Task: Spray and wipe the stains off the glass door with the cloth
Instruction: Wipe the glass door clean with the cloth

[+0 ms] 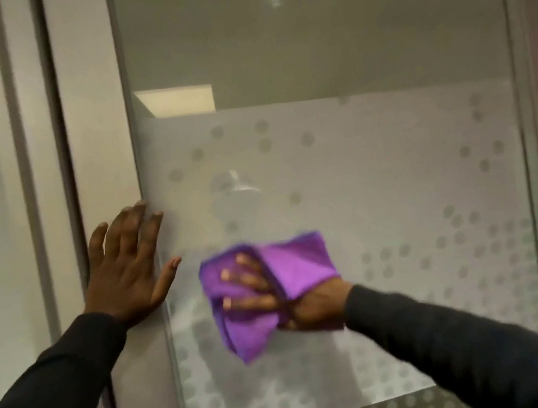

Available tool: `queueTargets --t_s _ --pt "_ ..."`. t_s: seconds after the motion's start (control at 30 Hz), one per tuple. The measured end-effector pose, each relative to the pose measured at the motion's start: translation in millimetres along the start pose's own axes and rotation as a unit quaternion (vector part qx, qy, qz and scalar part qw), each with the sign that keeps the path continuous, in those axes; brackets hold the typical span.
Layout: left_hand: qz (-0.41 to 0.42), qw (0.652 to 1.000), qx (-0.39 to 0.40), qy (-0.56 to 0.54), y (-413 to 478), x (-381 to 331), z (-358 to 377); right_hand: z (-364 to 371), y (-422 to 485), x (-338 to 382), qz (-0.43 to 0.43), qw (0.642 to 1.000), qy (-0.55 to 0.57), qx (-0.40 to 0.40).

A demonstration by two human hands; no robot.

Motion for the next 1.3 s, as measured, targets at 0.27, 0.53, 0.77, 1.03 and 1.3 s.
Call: queueTargets --t_s 0.27,0.53,0.77,1.03,1.3 --pt "-0.036 0.999 -0.010 -0.029 4 20 -1 -126 119 -76 0.190 0.955 -0.128 -0.189" --pt "-0.012 0.990 -0.052 -0.128 1 27 -5 -26 115 18 0.082 0.984 -0.037 -0.153" --pt "-0.037 0.993 -0.033 -0.109 1 27 -6 80 27 112 0.090 0.941 0.324 0.047" --pt "-0.040 0.994 -0.018 -0.097 0 26 -7 49 -14 128 0.109 0.928 0.321 0.151" --pt "-0.044 0.994 -0.005 -0.097 -2 25 -6 -69 -19 7 0.347 0.873 0.342 -0.032"
Point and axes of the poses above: each hand's wrist, its own y-axis towards the middle knuckle, its own z-axis out of the palm, x = y × z, the point moved 6 cm from there along y, towards the middle knuckle, and after that the axes turned 1 degree about -y, right-handed, at the moved point
